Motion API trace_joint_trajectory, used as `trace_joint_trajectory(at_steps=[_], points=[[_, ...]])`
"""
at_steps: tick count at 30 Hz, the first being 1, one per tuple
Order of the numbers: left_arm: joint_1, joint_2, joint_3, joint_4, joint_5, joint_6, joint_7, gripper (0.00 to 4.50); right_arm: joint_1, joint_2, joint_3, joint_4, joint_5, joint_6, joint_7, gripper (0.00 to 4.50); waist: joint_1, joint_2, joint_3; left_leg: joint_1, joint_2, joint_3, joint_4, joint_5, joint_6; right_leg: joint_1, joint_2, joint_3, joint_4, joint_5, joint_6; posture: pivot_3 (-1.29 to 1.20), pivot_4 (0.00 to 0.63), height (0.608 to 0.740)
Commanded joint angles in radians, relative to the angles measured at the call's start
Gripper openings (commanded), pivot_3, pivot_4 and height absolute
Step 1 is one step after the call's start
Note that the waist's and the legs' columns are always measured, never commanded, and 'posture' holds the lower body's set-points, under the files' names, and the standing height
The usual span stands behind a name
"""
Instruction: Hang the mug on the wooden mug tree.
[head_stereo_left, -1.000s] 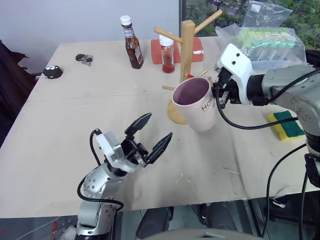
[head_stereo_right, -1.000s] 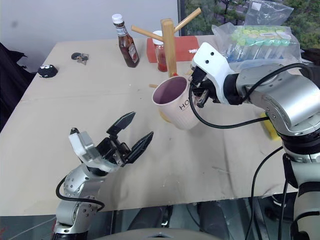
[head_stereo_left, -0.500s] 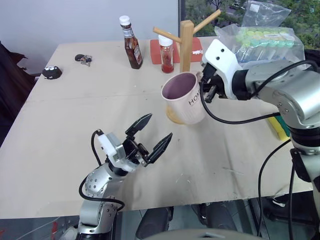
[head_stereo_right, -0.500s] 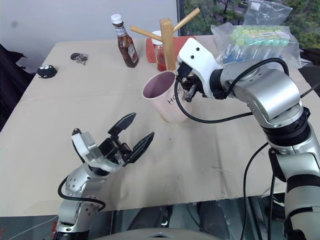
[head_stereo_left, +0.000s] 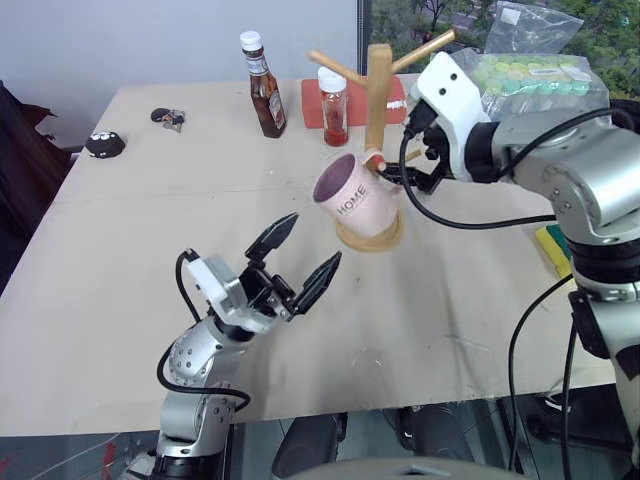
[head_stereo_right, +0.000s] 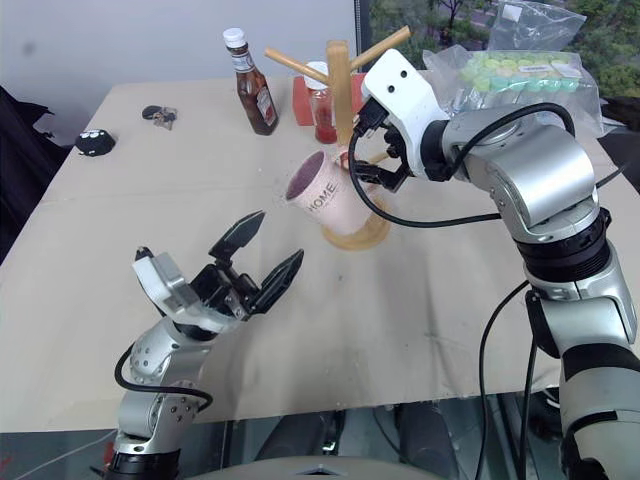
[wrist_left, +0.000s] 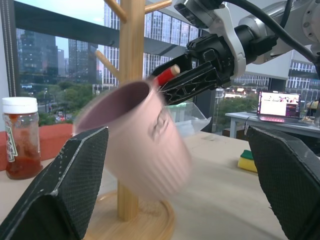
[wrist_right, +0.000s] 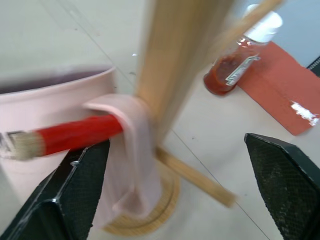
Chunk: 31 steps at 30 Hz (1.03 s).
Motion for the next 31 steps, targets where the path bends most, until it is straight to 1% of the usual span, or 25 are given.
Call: trace_joint_trajectory(at_steps=[1,3,5,7,8,9,11,12,15,18,20,22,24,26,28,31], points=[[0.0,-0.003,0.011,-0.037,-0.015,-0.019,0.013,4.5,0.029,-0.037,-0.128,-0.047,0.063,0.076,0.022,4.46,0.003,0.0,0.0,0.0,0.0,0.0,0.0,0.0,0.0,0.0,0.0,0.0,0.0,0.0,0.0,0.0,0.15,0.737],[-0.002,-0.002,0.011,-0.04,-0.018,-0.016,0.018,4.5,0.052,-0.063,-0.196,-0.066,0.115,0.151,0.044,4.46,0.002,0.0,0.0,0.0,0.0,0.0,0.0,0.0,0.0,0.0,0.0,0.0,0.0,0.0,0.0,0.0,0.15,0.737],[-0.002,0.001,0.011,-0.039,-0.022,-0.014,0.018,4.5,0.089,-0.1,-0.245,-0.098,0.167,0.184,0.079,4.46,0.002,0.0,0.0,0.0,0.0,0.0,0.0,0.0,0.0,0.0,0.0,0.0,0.0,0.0,0.0,0.0,0.15,0.737],[-0.003,0.009,0.003,-0.035,-0.018,-0.008,0.011,4.5,0.178,-0.134,-0.326,-0.151,0.235,0.186,0.126,4.46,0.002,0.0,0.0,0.0,0.0,0.0,0.0,0.0,0.0,0.0,0.0,0.0,0.0,0.0,0.0,0.0,0.15,0.737],[-0.002,0.014,-0.004,-0.032,-0.015,0.0,0.009,4.5,0.251,-0.143,-0.376,-0.183,0.265,0.164,0.153,4.46,0.002,-0.001,-0.001,0.0,0.0,0.0,0.0,0.0,0.0,0.0,0.0,0.0,0.0,0.0,0.0,0.0,0.15,0.737],[-0.002,0.018,-0.009,-0.028,-0.007,0.007,0.01,4.5,0.328,-0.139,-0.426,-0.214,0.29,0.117,0.176,4.46,0.007,-0.006,-0.005,0.0,0.0,0.0,0.0,0.0,0.0,0.0,0.0,0.0,0.0,0.0,0.0,0.0,0.15,0.737],[0.003,0.035,-0.018,-0.018,0.007,0.025,0.007,4.5,0.484,-0.134,-0.476,-0.271,0.296,0.005,0.201,4.46,0.003,-0.005,-0.004,0.0,0.001,-0.001,0.0,0.0,0.0,0.002,0.0,-0.002,0.0,0.0,0.0,0.0,0.15,0.737],[0.007,0.044,-0.021,-0.016,0.012,0.034,0.005,4.5,0.541,-0.136,-0.482,-0.29,0.291,-0.036,0.206,4.46,0.003,-0.006,-0.005,0.0,0.0,0.001,0.0,0.0,0.0,0.0,0.0,0.001,0.0,0.0,0.0,0.0,0.15,0.737],[0.021,0.071,-0.025,0.003,0.038,0.098,0.038,4.5,0.755,-0.076,-0.533,-0.328,0.297,-0.186,0.221,4.46,0.001,-0.006,-0.006,0.002,0.0,0.003,0.002,0.0,0.001,0.001,0.0,0.003,0.002,0.001,0.001,0.0,0.15,0.737],[0.045,0.113,-0.031,0.028,0.101,0.166,0.074,4.5,0.981,-0.003,-0.519,-0.314,0.231,-0.401,0.24,4.46,0.001,-0.006,-0.007,0.005,0.001,0.003,0.001,0.0,0.001,0.004,0.001,0.003,0.002,0.001,0.001,0.0,0.15,0.737],[0.065,0.141,-0.039,0.039,0.138,0.205,0.088,4.5,1.102,0.017,-0.456,-0.262,0.121,-0.598,0.256,4.46,0.0,-0.006,-0.007,0.008,0.002,0.002,0.001,0.0,0.001,0.008,0.003,0.002,0.002,0.001,0.001,0.0,0.15,0.737],[0.081,0.159,-0.047,0.052,0.177,0.213,0.097,4.5,1.162,0.078,-0.453,-0.205,0.105,-0.706,0.252,4.46,-0.002,-0.005,-0.006,0.012,0.001,0.004,0.001,0.0,0.001,0.01,0.002,0.003,0.002,0.001,0.002,0.0,0.15,0.737],[0.094,0.167,-0.051,0.057,0.203,0.225,0.109,4.5,1.2,0.156,-0.471,-0.136,0.107,-0.809,0.228,4.46,-0.006,-0.006,-0.007,0.022,0.002,0.006,0.001,-0.003,0.005,0.019,0.003,0.005,0.001,0.0,0.002,0.0,0.15,0.737],[0.102,0.166,-0.051,0.062,0.217,0.237,0.12,4.5,1.241,0.17,-0.447,-0.071,0.035,-0.953,0.245,4.46,-0.007,-0.006,-0.007,0.023,0.004,0.006,0.001,-0.003,0.005,0.02,0.003,0.004,0.001,-0.001,0.005,0.0,0.15,0.737],[0.107,0.167,-0.048,0.069,0.232,0.232,0.124,4.5,1.275,0.206,-0.448,0.002,-0.003,-1.068,0.233,4.46,-0.006,-0.006,-0.007,0.026,0.005,0.007,0.001,-0.003,0.004,0.022,0.003,0.004,0.002,-0.002,0.006,0.0,0.15,0.737],[0.108,0.166,-0.041,0.076,0.233,0.224,0.117,4.5,1.294,0.23,-0.442,0.065,-0.027,-1.165,0.218,4.46,-0.005,-0.006,-0.007,0.029,0.006,0.006,0.0,-0.002,0.004,0.024,0.004,0.003,0.001,-0.001,0.005,0.0,0.15,0.737]])
